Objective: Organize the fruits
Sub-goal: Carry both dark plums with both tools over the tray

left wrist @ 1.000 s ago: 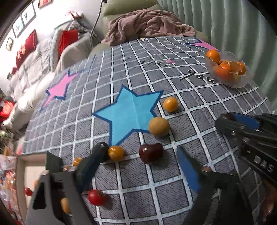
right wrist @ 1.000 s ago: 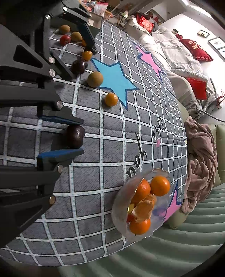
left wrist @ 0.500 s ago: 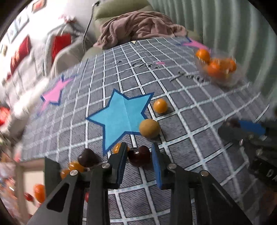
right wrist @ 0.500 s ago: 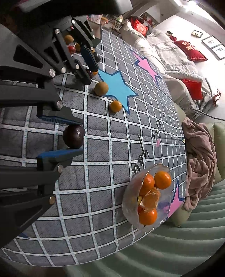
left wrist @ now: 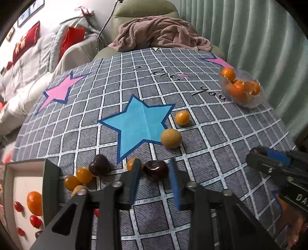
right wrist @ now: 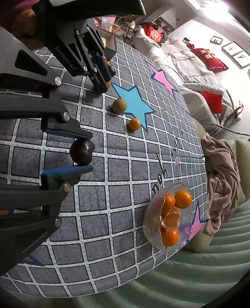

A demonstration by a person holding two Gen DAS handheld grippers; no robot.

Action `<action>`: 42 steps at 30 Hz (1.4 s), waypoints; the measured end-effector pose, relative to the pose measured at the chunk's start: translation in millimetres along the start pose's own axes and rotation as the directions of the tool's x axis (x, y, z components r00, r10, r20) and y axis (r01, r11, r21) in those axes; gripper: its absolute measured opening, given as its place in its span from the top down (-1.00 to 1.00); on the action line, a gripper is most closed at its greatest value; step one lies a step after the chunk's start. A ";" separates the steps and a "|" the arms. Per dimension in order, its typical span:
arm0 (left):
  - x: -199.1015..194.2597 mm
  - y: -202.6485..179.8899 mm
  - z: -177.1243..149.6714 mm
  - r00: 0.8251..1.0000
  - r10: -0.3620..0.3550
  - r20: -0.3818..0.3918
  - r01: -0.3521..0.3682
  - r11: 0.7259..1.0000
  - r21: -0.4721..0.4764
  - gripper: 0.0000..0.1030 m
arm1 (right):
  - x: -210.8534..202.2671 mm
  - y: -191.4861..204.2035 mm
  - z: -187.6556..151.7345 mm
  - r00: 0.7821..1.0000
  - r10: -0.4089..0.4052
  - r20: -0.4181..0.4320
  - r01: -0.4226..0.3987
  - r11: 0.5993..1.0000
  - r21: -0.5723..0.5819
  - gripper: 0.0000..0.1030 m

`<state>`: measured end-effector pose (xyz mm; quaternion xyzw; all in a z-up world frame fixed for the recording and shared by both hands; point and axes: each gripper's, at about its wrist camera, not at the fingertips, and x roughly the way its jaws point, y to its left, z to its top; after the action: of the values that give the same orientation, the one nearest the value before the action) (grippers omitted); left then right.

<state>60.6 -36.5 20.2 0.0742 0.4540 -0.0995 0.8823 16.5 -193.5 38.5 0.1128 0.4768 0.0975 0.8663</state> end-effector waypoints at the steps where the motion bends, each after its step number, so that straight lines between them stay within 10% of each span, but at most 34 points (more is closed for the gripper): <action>1: -0.1 -1.1 -0.2 1.000 0.020 0.007 -0.020 1.000 0.010 -0.25 | 0.0 -0.3 -0.1 1.000 0.000 0.000 0.000 1.000 0.002 0.43; 16: 15.7 -16.7 5.4 0.997 0.072 -0.002 -0.072 0.995 0.071 -0.41 | 2.5 -7.0 -4.1 1.000 0.005 -0.014 -0.005 1.000 0.022 0.43; 22: 15.9 -20.1 5.4 0.999 0.037 -0.022 -0.036 0.997 0.063 0.40 | 2.1 -6.1 -4.7 1.000 0.000 -0.016 0.001 1.000 0.020 0.43; 42: -33.2 11.0 -28.8 0.998 0.009 -0.056 -0.013 0.998 -0.064 0.40 | -6.3 26.5 -23.1 0.999 -0.010 -0.047 0.008 0.999 -0.041 0.43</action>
<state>21.8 -15.9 31.1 0.0511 0.4809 -0.0780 0.8718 -8.0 -167.5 39.2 0.0908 0.4956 0.1061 0.8572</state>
